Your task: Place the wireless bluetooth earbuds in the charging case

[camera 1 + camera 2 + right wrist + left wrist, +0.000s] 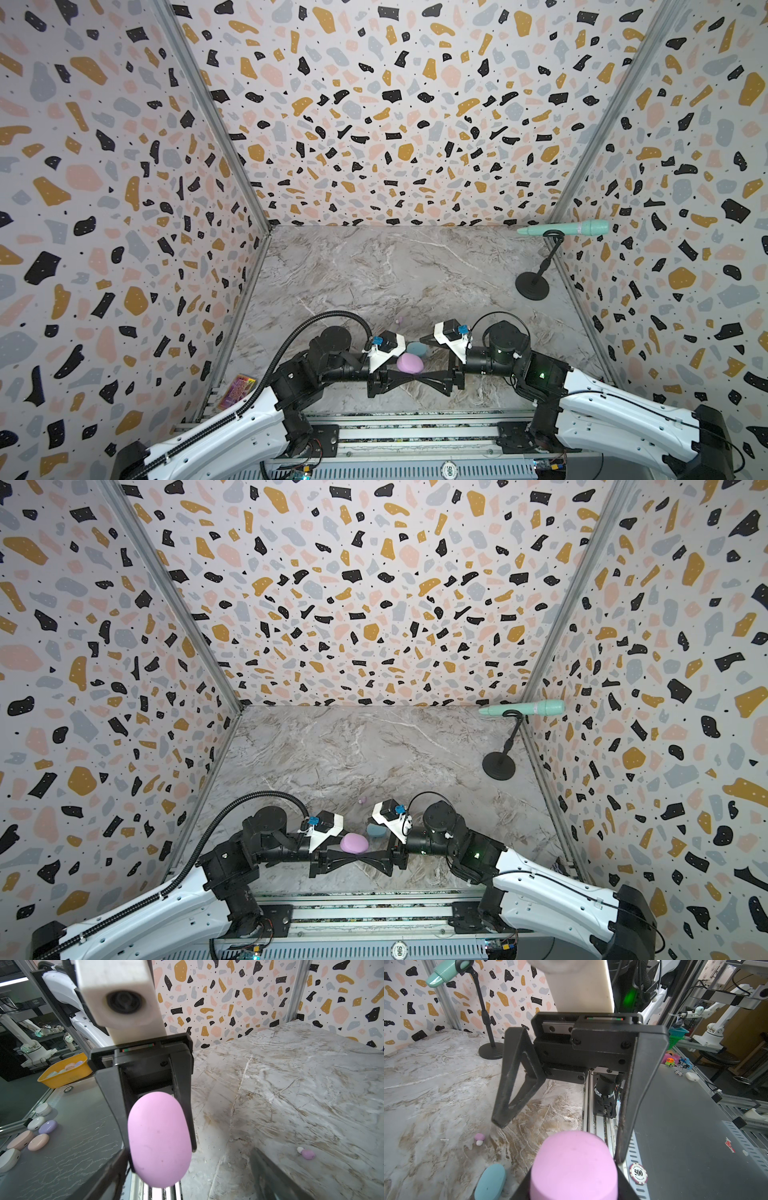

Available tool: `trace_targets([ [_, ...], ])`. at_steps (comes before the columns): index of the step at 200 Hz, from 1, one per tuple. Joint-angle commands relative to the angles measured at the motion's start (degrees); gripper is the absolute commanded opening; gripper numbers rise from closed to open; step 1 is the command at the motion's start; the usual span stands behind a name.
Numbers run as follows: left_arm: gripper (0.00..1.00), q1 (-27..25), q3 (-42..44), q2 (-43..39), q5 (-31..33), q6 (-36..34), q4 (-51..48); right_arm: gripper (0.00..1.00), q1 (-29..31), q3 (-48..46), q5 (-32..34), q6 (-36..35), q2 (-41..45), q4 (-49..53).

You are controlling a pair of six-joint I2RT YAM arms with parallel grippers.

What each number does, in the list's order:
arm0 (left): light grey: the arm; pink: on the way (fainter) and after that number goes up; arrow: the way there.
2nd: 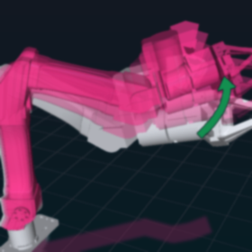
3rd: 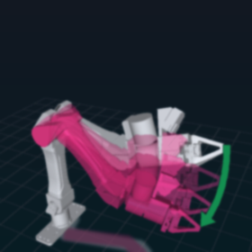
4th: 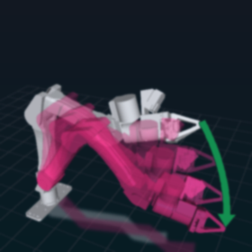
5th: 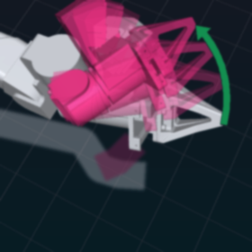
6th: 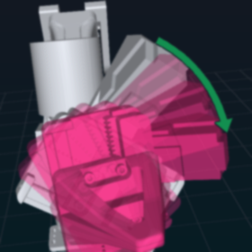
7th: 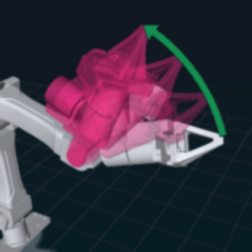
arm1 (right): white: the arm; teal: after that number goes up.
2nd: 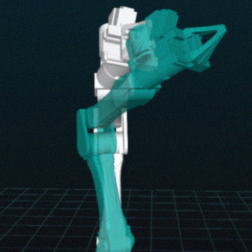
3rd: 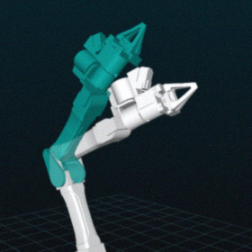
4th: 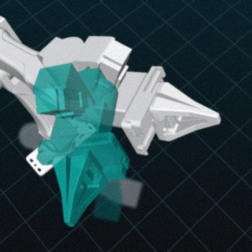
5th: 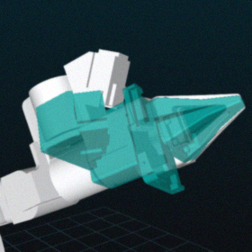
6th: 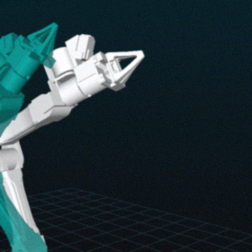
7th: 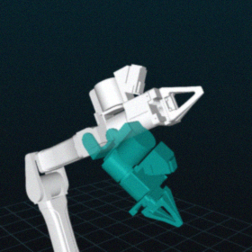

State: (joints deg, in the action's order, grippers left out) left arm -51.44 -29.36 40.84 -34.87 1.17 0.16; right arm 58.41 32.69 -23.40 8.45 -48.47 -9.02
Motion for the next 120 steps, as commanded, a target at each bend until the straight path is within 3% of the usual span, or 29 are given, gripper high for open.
trace_targets([
  [1, 0.00, -0.4, 0.5, -0.5, -3.0, 0.6, 3.1, 0.91, -0.5, 0.0, 5.0, -0.1, 0.2, -0.4],
  [120, 0.00, -0.3, 0.9, -1.2, -3.4, 0.6, 3.4, 0.91, -2.6, -0.2, 6.0, 0.3, -0.8, -0.3],
])
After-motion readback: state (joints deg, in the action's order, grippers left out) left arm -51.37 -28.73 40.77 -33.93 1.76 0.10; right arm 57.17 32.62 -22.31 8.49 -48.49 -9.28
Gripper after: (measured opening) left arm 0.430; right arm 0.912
